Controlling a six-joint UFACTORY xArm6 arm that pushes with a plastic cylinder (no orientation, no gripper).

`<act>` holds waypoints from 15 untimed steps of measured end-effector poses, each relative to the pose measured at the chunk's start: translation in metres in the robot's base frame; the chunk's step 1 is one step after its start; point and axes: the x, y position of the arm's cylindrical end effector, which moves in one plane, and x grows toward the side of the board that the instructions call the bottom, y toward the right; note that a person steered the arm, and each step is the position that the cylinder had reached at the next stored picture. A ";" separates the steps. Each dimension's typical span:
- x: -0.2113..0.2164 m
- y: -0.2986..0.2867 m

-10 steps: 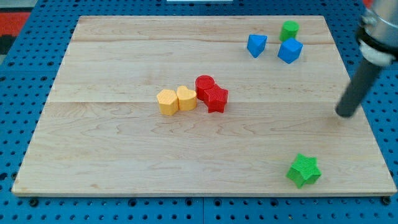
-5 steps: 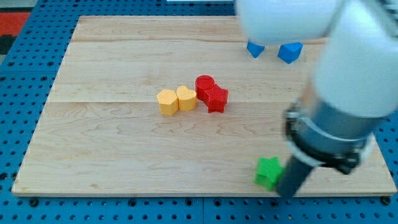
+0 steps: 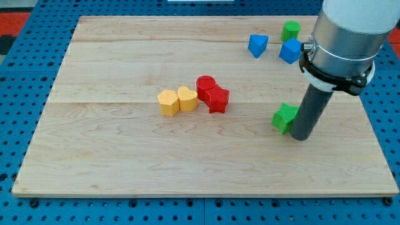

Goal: Slide the green star in between the blue blocks

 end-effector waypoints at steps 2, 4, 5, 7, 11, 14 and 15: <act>-0.035 -0.060; -0.028 -0.047; -0.066 -0.042; -0.035 -0.046; -0.124 -0.040; -0.201 -0.047; -0.132 -0.062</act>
